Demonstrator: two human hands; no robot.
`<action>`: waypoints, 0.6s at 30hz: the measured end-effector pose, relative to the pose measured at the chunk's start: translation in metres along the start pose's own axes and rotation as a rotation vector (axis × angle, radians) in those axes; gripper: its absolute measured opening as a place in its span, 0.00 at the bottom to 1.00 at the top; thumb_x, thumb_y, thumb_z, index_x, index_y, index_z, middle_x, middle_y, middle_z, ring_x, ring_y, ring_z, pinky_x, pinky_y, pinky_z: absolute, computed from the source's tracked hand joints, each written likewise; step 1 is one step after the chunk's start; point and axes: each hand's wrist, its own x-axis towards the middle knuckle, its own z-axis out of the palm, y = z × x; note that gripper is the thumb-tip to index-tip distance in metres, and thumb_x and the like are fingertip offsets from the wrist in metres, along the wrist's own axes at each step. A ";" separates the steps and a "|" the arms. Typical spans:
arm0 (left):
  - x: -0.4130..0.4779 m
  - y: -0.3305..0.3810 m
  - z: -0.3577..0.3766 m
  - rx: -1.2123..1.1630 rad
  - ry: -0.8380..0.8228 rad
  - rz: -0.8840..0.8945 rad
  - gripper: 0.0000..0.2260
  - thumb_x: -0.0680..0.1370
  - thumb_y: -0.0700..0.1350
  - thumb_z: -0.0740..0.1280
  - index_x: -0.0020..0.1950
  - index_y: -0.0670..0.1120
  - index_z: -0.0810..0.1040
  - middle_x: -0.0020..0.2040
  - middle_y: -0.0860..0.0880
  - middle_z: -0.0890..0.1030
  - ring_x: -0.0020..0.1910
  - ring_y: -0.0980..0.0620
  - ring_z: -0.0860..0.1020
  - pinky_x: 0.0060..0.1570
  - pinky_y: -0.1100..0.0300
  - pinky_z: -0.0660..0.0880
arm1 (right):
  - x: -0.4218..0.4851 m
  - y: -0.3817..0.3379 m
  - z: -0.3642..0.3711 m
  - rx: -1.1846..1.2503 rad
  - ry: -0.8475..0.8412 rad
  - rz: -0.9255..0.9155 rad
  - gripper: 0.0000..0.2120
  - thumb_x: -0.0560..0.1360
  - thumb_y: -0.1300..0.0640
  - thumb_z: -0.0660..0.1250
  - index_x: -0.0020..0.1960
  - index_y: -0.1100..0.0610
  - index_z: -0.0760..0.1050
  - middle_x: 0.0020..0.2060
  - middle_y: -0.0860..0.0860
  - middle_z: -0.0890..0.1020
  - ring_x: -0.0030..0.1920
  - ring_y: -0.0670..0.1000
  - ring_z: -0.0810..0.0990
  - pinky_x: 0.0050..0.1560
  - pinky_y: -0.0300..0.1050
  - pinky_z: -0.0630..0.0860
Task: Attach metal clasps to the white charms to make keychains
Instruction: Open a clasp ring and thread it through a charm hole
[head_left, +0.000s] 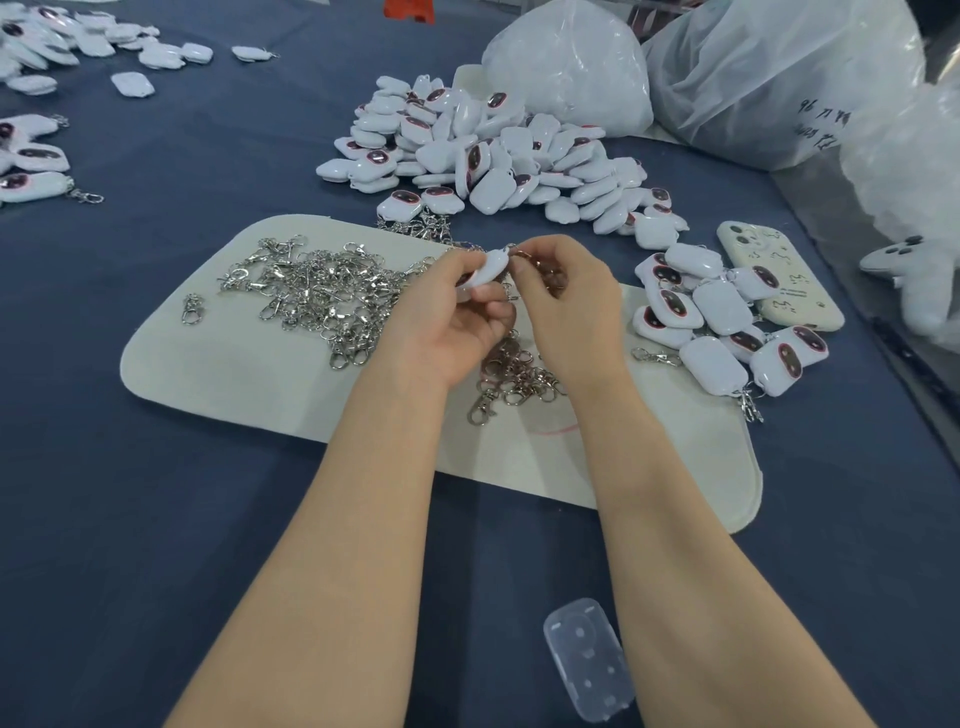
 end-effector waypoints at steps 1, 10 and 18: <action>0.000 0.000 0.000 -0.039 -0.004 -0.018 0.06 0.79 0.37 0.57 0.42 0.42 0.68 0.21 0.52 0.62 0.19 0.59 0.62 0.22 0.68 0.63 | 0.000 0.000 0.001 -0.011 0.015 -0.008 0.04 0.76 0.59 0.67 0.49 0.55 0.79 0.40 0.44 0.80 0.39 0.40 0.76 0.45 0.31 0.72; 0.001 -0.001 0.000 0.749 0.211 0.362 0.06 0.77 0.37 0.63 0.48 0.48 0.74 0.39 0.48 0.75 0.28 0.56 0.69 0.29 0.65 0.67 | 0.007 -0.004 -0.013 -0.292 -0.097 -0.145 0.06 0.76 0.62 0.65 0.50 0.61 0.80 0.45 0.53 0.82 0.45 0.49 0.76 0.47 0.35 0.67; -0.003 -0.002 0.001 1.127 0.131 0.677 0.07 0.77 0.39 0.64 0.52 0.49 0.74 0.41 0.55 0.74 0.35 0.60 0.72 0.34 0.69 0.69 | 0.006 -0.003 -0.016 -0.348 -0.172 -0.097 0.07 0.76 0.62 0.64 0.50 0.60 0.80 0.44 0.51 0.82 0.43 0.47 0.75 0.44 0.32 0.66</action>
